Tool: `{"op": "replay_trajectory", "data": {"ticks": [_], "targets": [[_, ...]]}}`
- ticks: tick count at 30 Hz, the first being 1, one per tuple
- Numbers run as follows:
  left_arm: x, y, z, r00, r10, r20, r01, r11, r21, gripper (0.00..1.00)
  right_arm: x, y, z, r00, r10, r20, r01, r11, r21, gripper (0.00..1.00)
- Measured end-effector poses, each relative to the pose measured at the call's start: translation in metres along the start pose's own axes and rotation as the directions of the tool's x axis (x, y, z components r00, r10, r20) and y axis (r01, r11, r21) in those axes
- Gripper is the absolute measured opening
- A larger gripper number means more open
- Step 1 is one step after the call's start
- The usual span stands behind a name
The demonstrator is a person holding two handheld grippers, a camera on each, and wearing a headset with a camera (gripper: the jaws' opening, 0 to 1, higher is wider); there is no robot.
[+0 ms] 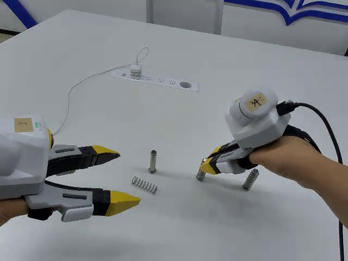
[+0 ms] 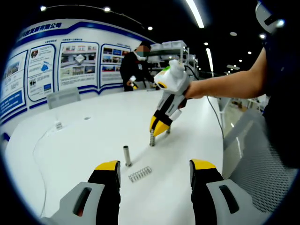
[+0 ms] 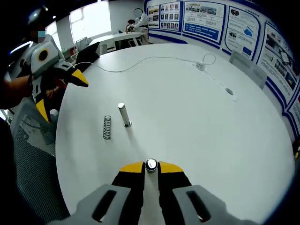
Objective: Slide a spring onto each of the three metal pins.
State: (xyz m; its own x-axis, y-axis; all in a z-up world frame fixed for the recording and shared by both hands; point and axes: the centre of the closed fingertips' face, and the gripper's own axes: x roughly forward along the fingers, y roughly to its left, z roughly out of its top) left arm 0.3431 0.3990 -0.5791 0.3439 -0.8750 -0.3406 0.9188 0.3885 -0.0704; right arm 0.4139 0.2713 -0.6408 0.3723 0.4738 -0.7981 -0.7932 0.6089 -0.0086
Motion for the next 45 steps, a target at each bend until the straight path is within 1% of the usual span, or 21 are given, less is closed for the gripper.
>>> {"op": "replay_trajectory", "data": {"ticks": [11, 14, 16, 19, 26, 30, 34, 37, 39, 45], "targets": [[-0.001, 0.000, 0.001, 1.0000, 0.002, 0.002, -0.002, 1.000, 0.001, 0.61, 0.000, -0.002, -0.002, 1.0000, 0.003, 0.000, -0.003, 1.000, 0.006, 0.12], [0.000, 0.000, 0.002, 1.0000, 0.001, 0.002, -0.001, 1.000, 0.003, 0.61, -0.002, -0.003, -0.003, 1.0000, -0.003, 0.001, 0.003, 1.000, 0.004, 0.14], [0.000, 0.000, 0.003, 1.0000, 0.001, 0.004, -0.001, 1.000, 0.004, 0.61, -0.005, -0.002, -0.002, 1.0000, -0.005, 0.006, 0.005, 1.000, 0.007, 0.17], [0.000, -0.001, 0.002, 1.0000, 0.000, 0.002, 0.000, 1.000, 0.006, 0.61, -0.012, -0.002, 0.000, 0.9997, -0.017, 0.015, 0.017, 1.000, -0.007, 0.18], [-0.001, 0.001, 0.002, 1.0000, 0.004, 0.001, -0.004, 1.000, 0.008, 0.61, -0.030, 0.005, 0.014, 0.9982, -0.036, 0.048, 0.038, 0.998, -0.049, 0.19], [-0.002, 0.001, 0.002, 1.0000, 0.007, 0.000, -0.007, 1.000, 0.011, 0.61, -0.040, 0.018, 0.029, 0.9966, -0.034, 0.075, 0.041, 0.996, -0.085, 0.19], [-0.002, 0.001, 0.003, 1.0000, 0.007, 0.000, -0.007, 1.000, 0.014, 0.61, -0.041, 0.031, 0.041, 0.9958, -0.017, 0.089, 0.027, 0.993, -0.115, 0.19], [-0.002, 0.000, 0.004, 1.0000, 0.007, 0.001, -0.007, 1.000, 0.017, 0.61, -0.037, 0.043, 0.049, 0.9952, 0.007, 0.098, 0.006, 0.991, -0.135, 0.19], [-0.002, 0.000, 0.004, 1.0000, 0.007, 0.000, -0.007, 1.000, 0.018, 0.61, -0.033, 0.048, 0.050, 0.9952, 0.019, 0.096, -0.005, 0.990, -0.143, 0.19], [-0.004, 0.001, 0.004, 0.9999, 0.012, -0.002, -0.012, 1.000, 0.020, 0.61, -0.013, 0.066, 0.049, 0.9954, 0.067, 0.069, -0.055, 0.984, -0.167, 0.19]]}}
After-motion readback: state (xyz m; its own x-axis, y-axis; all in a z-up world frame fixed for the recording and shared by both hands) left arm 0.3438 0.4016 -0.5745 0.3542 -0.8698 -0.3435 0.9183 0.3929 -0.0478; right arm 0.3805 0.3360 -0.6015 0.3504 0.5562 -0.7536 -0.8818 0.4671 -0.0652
